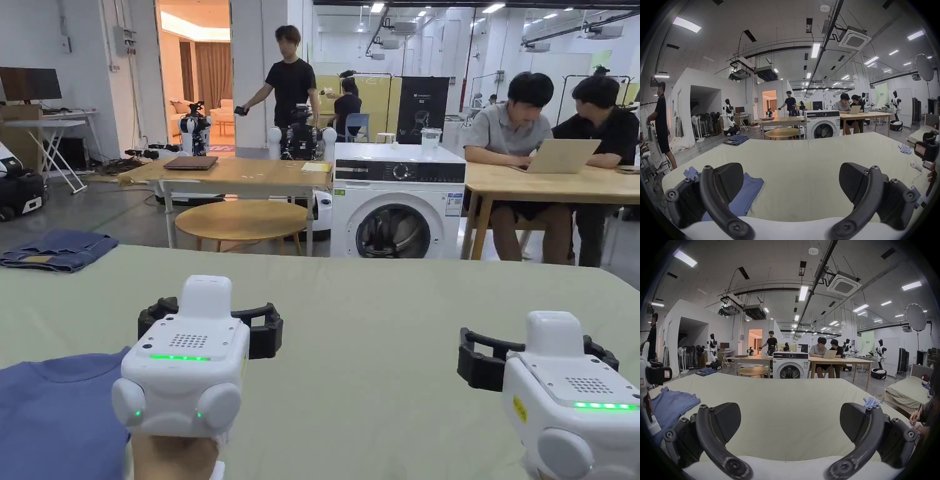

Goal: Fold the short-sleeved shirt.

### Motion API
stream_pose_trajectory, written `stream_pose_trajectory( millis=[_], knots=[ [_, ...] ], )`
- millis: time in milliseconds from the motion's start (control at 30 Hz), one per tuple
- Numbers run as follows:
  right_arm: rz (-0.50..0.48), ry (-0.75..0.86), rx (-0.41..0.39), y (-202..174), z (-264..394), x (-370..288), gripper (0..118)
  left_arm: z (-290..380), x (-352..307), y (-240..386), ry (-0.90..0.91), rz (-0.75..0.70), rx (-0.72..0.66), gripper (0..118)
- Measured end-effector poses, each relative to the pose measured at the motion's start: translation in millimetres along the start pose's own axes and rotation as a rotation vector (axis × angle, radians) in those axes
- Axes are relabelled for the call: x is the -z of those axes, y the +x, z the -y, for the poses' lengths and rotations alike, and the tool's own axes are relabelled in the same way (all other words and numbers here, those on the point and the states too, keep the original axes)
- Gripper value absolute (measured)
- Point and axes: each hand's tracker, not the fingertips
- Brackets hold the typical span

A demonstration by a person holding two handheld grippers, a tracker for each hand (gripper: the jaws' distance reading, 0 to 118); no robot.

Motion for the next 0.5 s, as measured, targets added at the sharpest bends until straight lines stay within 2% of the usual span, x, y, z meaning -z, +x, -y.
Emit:
stream_pose_trajectory(
  millis=[400,467,500],
  knots=[
    [-0.013,0.008,-0.003,-0.1,-3.3,0.4,118,-5.1,0.2,-2.9,0.0,0.001,-0.016,116],
    [-0.001,0.013,-0.041,-2.7,-6.5,1.3,118,-9.3,-1.1,-7.0,0.0,0.012,-0.061,116],
    [0.031,0.028,-0.131,-6.7,-10.1,1.3,118,-11.5,-1.0,-11.8,0.007,0.048,-0.17,116]
  ],
)
